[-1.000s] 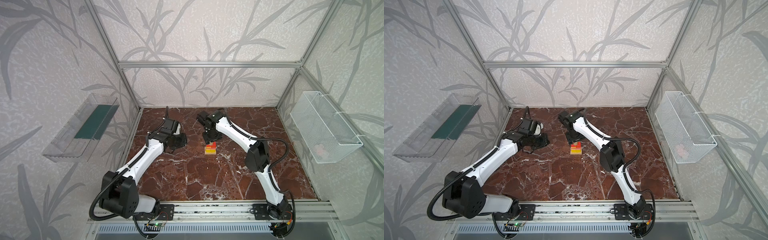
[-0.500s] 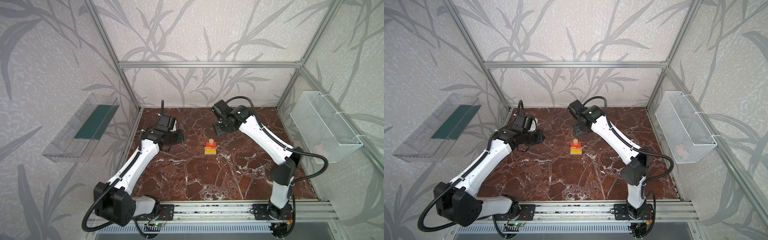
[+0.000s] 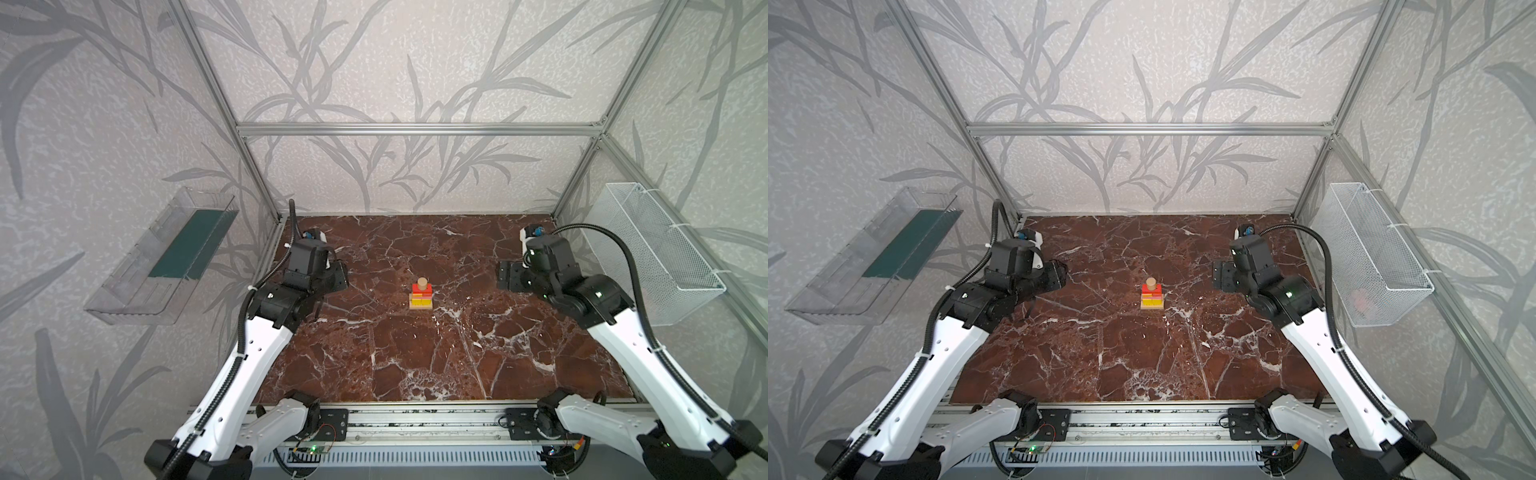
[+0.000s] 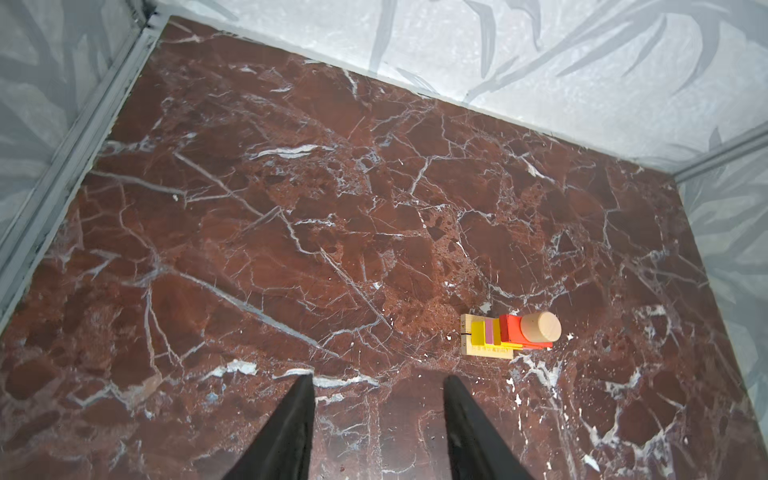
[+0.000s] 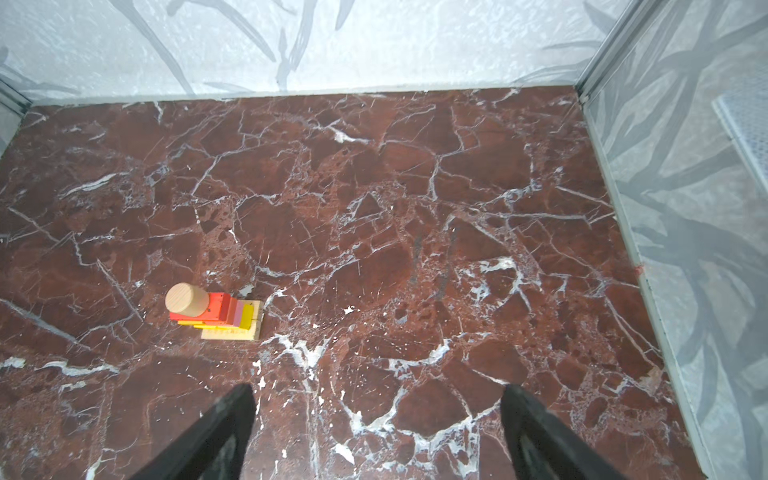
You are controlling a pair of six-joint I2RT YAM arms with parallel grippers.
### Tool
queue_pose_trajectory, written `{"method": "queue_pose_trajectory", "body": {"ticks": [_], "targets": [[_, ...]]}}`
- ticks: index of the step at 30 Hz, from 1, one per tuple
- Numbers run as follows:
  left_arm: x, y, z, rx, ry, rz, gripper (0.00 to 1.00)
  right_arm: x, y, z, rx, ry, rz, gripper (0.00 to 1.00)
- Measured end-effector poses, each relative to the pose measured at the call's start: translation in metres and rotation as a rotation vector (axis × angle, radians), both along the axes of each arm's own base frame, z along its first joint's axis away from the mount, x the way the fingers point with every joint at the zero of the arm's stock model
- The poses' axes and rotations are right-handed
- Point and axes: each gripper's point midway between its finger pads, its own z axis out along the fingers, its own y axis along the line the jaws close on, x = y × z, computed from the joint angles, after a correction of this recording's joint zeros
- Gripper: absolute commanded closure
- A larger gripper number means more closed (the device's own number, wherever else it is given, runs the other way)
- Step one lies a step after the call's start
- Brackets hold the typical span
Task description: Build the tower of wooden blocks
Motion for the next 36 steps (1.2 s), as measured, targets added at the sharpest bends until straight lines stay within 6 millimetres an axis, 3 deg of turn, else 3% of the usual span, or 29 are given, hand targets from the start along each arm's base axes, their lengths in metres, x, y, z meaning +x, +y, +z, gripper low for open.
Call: {"method": "queue_pose_trajectory", "body": {"ticks": [10, 15, 22, 28, 36], "targets": [[-0.025, 0.032, -0.028, 0.082, -0.031, 0.111, 0.10, -0.008, -0.018, -0.056, -0.010, 0.064, -0.031, 0.01], [-0.025, 0.049, -0.046, 0.136, -0.072, 0.184, 0.06, -0.003, -0.030, -0.091, -0.033, 0.052, -0.065, 0.01], [-0.017, 0.084, -0.098, 0.324, -0.112, 0.334, 0.03, 0.017, -0.062, -0.147, -0.119, 0.048, -0.154, 0.01], [-0.009, 0.103, -0.140, 0.507, -0.143, 0.387, 0.02, 0.037, -0.088, -0.176, -0.156, 0.052, -0.230, 0.01], [0.019, 0.110, -0.129, 0.571, -0.289, 0.429, 0.02, 0.058, -0.094, -0.205, -0.205, 0.034, -0.210, 0.01]]}}
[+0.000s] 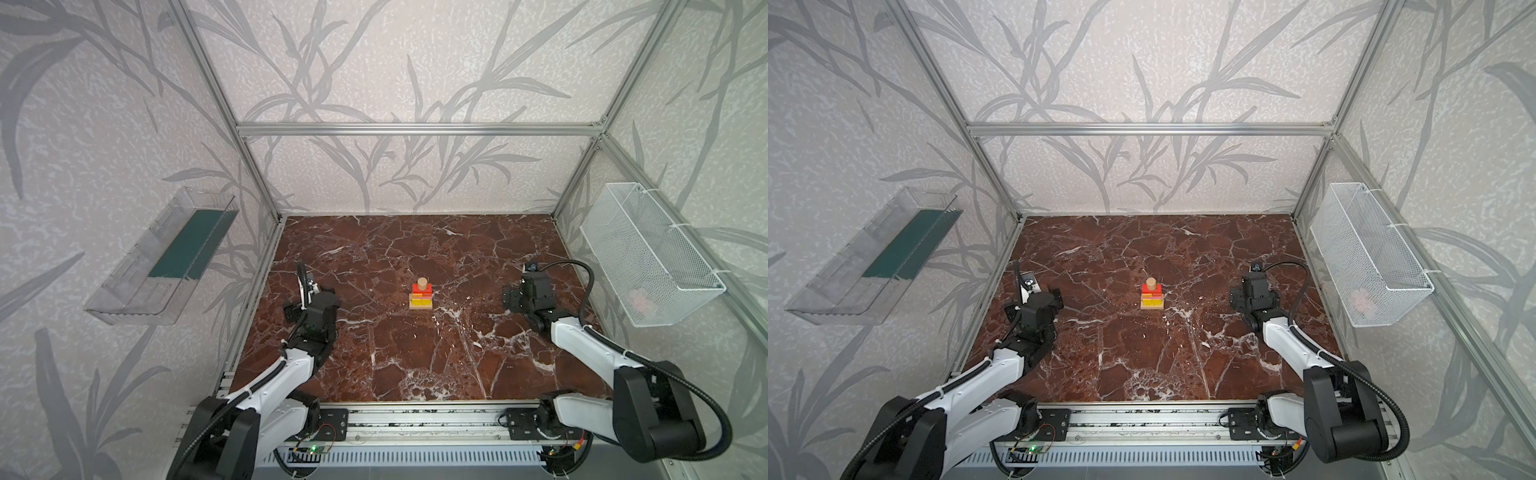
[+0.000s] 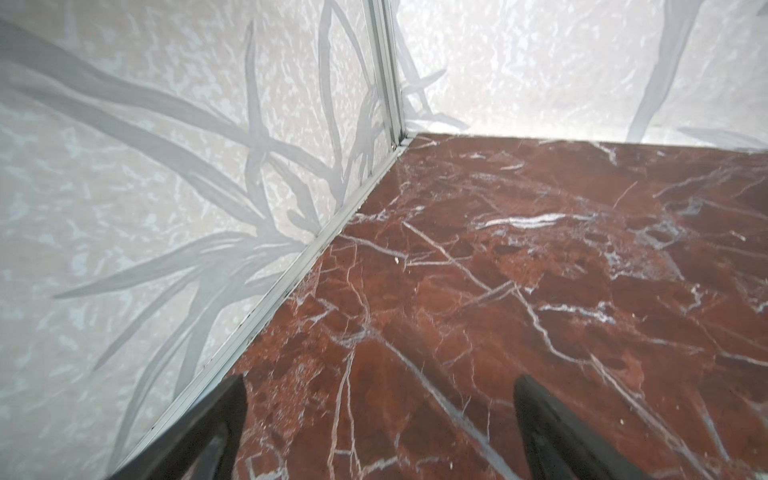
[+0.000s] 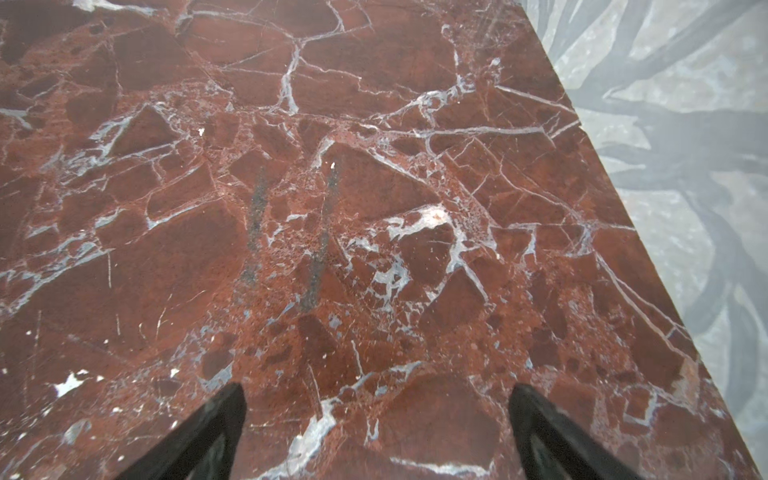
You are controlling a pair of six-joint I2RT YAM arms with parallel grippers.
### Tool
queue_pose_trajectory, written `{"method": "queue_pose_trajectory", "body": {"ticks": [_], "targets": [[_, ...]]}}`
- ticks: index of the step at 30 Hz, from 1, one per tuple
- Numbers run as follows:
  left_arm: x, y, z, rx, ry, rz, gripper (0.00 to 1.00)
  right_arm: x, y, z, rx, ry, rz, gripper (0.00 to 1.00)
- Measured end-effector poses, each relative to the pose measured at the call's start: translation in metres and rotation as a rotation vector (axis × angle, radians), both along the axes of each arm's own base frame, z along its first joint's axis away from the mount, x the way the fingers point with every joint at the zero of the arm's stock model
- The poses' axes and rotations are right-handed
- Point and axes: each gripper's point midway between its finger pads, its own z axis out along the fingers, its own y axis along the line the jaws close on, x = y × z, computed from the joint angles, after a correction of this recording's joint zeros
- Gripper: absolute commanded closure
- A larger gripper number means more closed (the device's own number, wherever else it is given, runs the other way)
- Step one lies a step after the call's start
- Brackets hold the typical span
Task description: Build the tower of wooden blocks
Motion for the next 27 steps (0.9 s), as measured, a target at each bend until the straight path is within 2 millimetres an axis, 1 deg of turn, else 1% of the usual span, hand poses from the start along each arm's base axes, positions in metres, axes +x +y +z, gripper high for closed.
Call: {"method": "queue_pose_trajectory", "body": {"ticks": [2, 7, 9, 11, 15, 19, 21, 24, 25, 26, 27], "targets": [[0.006, 0.000, -0.005, 0.019, -0.001, -0.004, 0.02, 0.005, 0.001, -0.002, -0.009, -0.024, 0.011, 0.01], [0.025, -0.001, -0.025, 0.095, 0.031, -0.017, 0.01, 0.013, 0.002, -0.010, -0.042, -0.087, 0.044, 0.01], [0.031, -0.001, -0.033, 0.127, 0.042, -0.019, 0.01, 0.017, 0.002, -0.010, -0.053, -0.111, 0.054, 0.01], [0.036, -0.001, -0.038, 0.140, 0.044, -0.019, 0.01, 0.022, 0.003, -0.005, -0.063, -0.149, 0.064, 0.01], [0.049, -0.006, -0.040, 0.151, 0.029, -0.044, 0.01, 0.033, 0.003, 0.008, -0.072, -0.250, 0.073, 0.01], [0.055, -0.007, -0.030, 0.130, -0.025, -0.067, 0.01, 0.039, 0.006, 0.014, -0.055, -0.336, 0.089, 0.01], [0.057, -0.008, -0.027, 0.122, -0.042, -0.081, 0.01, 0.038, 0.009, 0.006, -0.045, -0.361, 0.105, 0.01], [0.058, -0.010, -0.025, 0.114, -0.055, -0.100, 0.01, 0.028, 0.015, -0.023, -0.037, -0.329, 0.151, 0.01], [0.058, -0.010, -0.026, 0.111, -0.055, -0.108, 0.01, 0.025, 0.017, -0.029, -0.033, -0.313, 0.165, 0.01], [0.059, -0.011, -0.026, 0.109, -0.054, -0.117, 0.01, 0.024, 0.018, -0.030, -0.031, -0.310, 0.175, 0.01], [0.059, -0.011, -0.027, 0.105, -0.053, -0.124, 0.01, 0.026, 0.020, -0.026, -0.028, -0.324, 0.183, 0.01]]}}
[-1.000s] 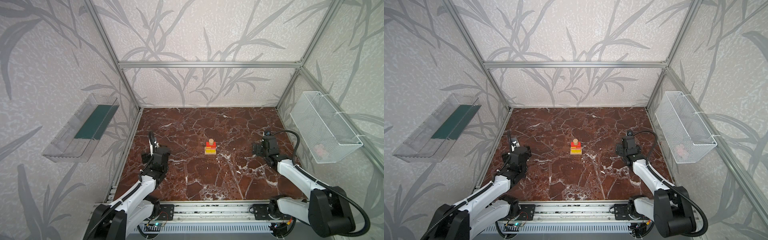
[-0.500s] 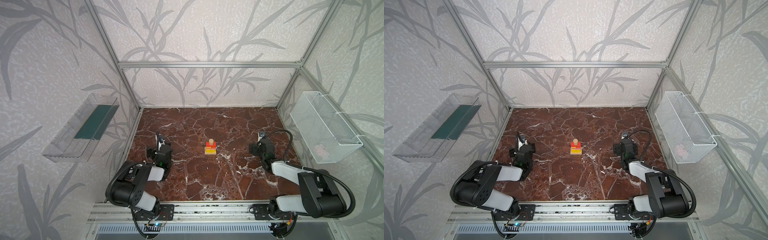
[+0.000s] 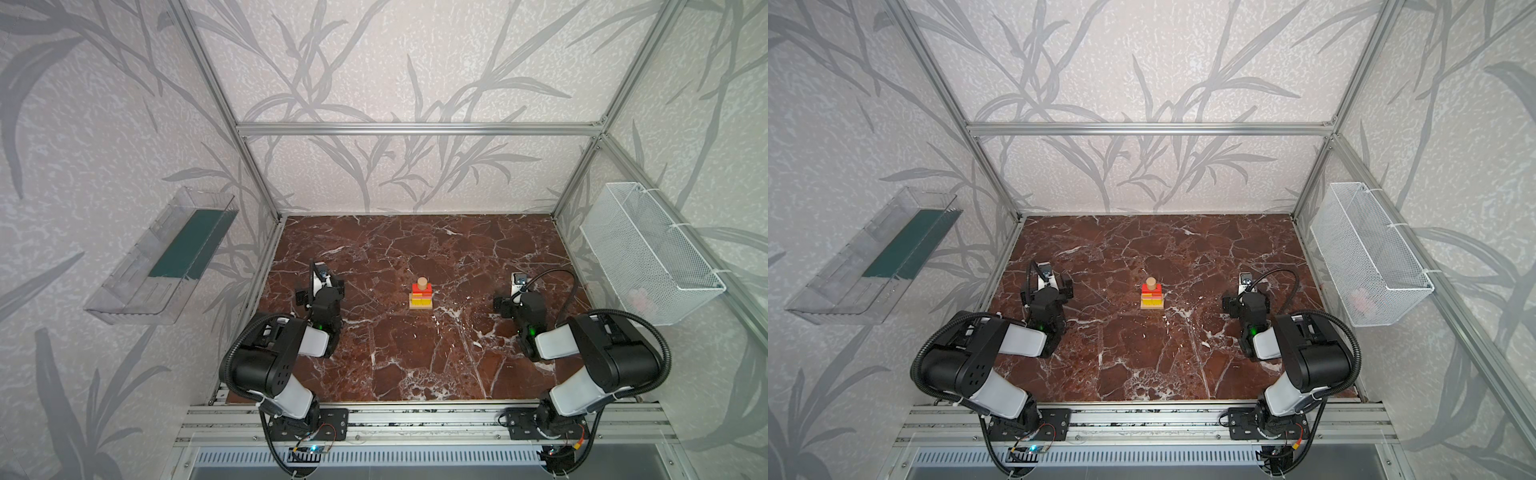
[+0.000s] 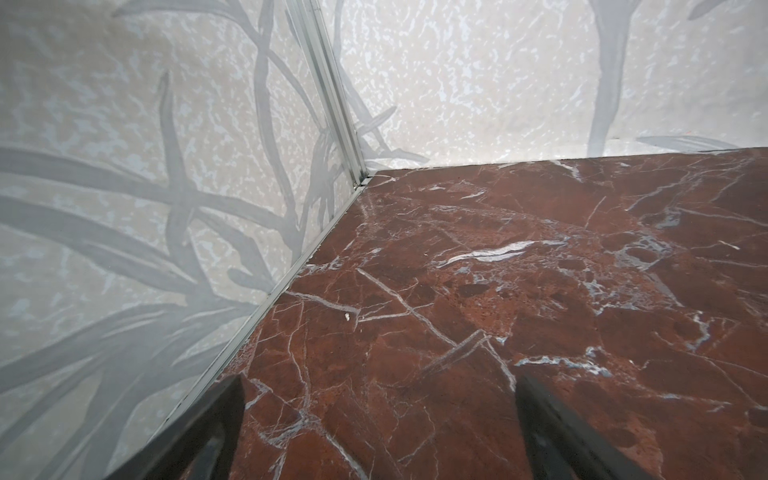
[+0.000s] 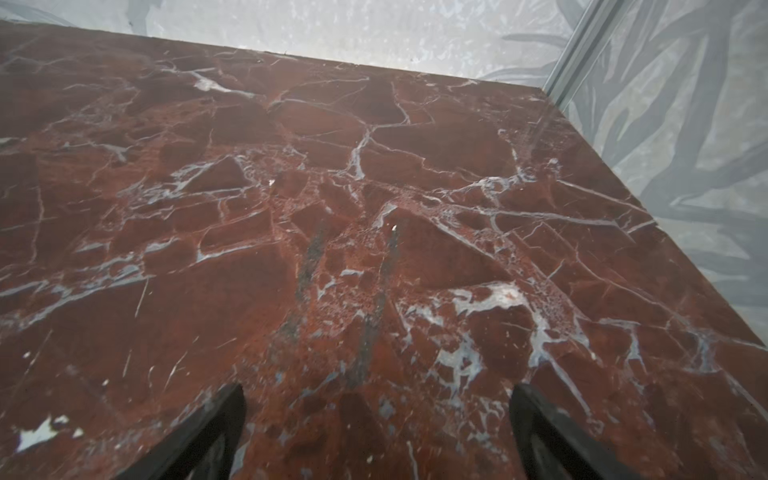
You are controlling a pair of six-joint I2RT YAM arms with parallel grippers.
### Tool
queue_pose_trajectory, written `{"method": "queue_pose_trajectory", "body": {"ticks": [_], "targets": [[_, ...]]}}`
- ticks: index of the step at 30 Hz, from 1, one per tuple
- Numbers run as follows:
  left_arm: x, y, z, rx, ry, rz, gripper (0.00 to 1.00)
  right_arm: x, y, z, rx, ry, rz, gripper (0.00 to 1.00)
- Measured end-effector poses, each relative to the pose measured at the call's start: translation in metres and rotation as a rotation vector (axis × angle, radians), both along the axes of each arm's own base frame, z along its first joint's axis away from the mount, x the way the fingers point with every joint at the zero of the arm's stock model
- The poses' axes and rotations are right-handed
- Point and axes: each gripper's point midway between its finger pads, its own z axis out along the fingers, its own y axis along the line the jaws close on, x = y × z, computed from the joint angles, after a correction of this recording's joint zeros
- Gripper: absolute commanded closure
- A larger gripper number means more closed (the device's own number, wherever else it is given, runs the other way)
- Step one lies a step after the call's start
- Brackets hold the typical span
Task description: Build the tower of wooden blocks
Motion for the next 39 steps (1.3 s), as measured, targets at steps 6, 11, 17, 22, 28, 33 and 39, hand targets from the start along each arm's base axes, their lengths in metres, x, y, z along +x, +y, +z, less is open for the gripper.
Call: {"method": "queue_pose_trajectory", "body": {"ticks": [6, 11, 17, 22, 28, 33, 39], "targets": [[0.002, 0.005, -0.002, -0.033, 0.006, -0.024, 0.01, 0.022, 0.008, 0.026, 0.009, -0.073, 0.028, 0.01], [0.010, 0.012, -0.010, -0.096, 0.046, -0.062, 0.01, 0.023, 0.008, 0.025, 0.007, -0.069, 0.029, 0.01], [0.018, 0.020, -0.020, -0.185, 0.073, -0.109, 0.01, 0.022, 0.007, 0.022, 0.005, -0.053, 0.029, 0.01], [0.019, 0.012, -0.023, -0.215, 0.081, -0.152, 0.01, 0.022, 0.007, 0.022, 0.005, -0.053, 0.029, 0.01], [0.020, 0.009, -0.024, -0.222, 0.082, -0.170, 0.01, 0.022, 0.007, 0.022, 0.005, -0.053, 0.029, 0.01], [0.020, 0.009, -0.024, -0.223, 0.082, -0.172, 0.01, 0.022, 0.008, 0.022, 0.005, -0.050, 0.029, 0.01], [0.020, 0.009, -0.024, -0.223, 0.082, -0.173, 0.01, 0.024, 0.008, 0.024, 0.006, -0.056, 0.029, 0.01]]}}
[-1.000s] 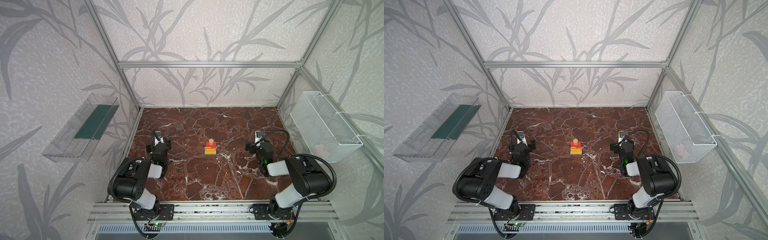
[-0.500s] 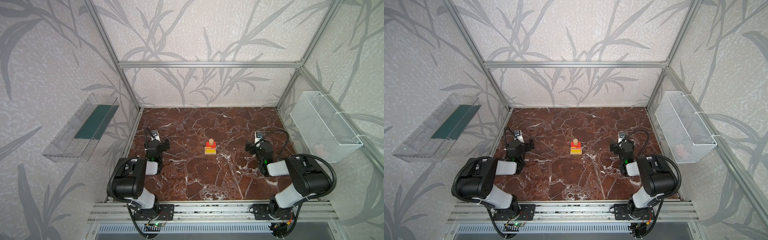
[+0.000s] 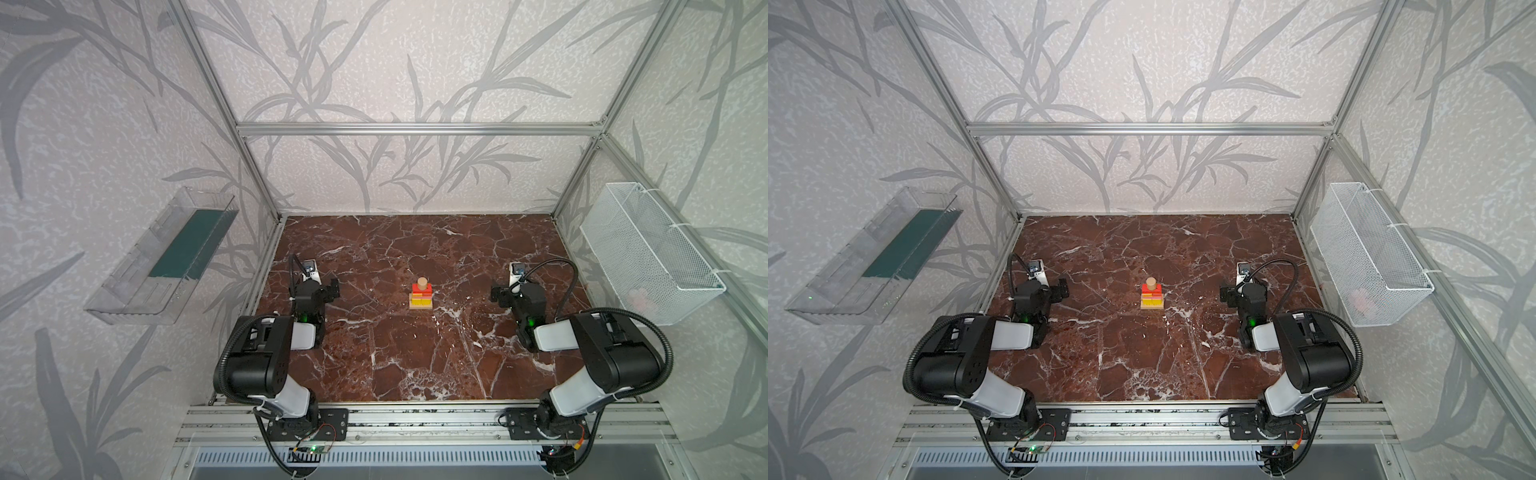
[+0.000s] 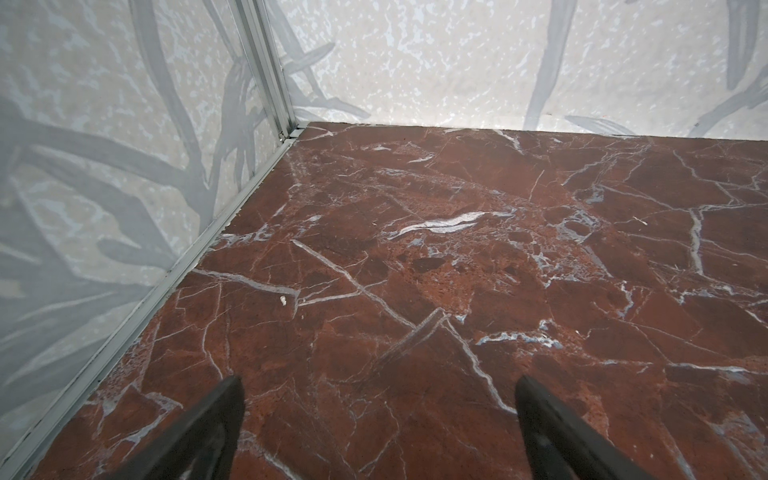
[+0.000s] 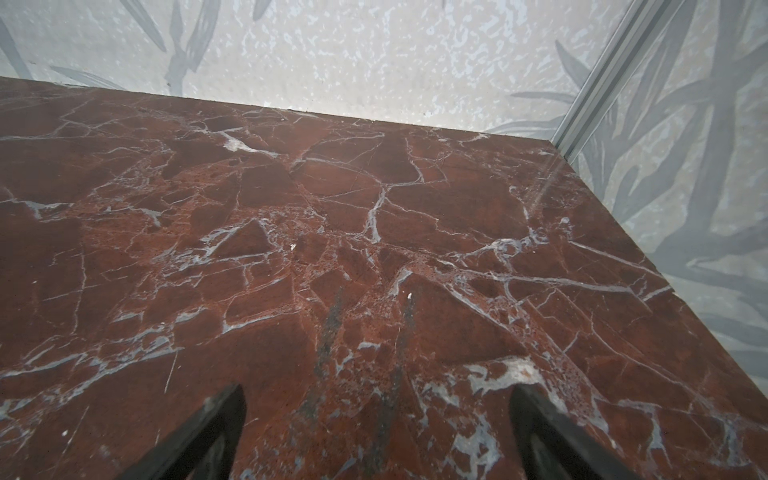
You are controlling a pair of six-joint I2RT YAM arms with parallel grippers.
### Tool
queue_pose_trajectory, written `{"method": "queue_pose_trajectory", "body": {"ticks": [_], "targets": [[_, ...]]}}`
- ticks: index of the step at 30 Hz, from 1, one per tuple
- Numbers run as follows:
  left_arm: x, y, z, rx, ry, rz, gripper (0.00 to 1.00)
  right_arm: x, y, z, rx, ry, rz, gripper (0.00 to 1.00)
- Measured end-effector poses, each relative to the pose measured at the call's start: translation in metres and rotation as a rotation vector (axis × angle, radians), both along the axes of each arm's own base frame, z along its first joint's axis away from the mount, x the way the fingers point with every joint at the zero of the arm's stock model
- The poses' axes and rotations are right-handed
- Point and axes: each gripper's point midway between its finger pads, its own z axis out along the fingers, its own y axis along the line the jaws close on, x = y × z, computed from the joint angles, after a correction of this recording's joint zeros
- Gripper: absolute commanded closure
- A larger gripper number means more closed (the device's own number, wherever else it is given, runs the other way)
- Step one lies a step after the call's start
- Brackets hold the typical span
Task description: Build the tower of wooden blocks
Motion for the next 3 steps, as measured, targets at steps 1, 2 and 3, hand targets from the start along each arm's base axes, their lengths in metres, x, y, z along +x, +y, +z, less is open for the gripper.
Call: {"method": "queue_pose_trajectory", "body": {"ticks": [1, 2, 3], "targets": [[0.0000, 0.0000, 0.0000, 0.000, 0.000, 0.000, 0.01, 0.0000, 0.0000, 0.0000, 0.000, 0.000, 0.000, 0.01], [0.0000, 0.0000, 0.0000, 0.000, 0.000, 0.000, 0.01, 0.0000, 0.0000, 0.0000, 0.000, 0.000, 0.000, 0.01], [0.0000, 0.0000, 0.0000, 0.000, 0.000, 0.000, 0.01, 0.0000, 0.0000, -0.0001, 0.000, 0.000, 0.000, 0.01]]}}
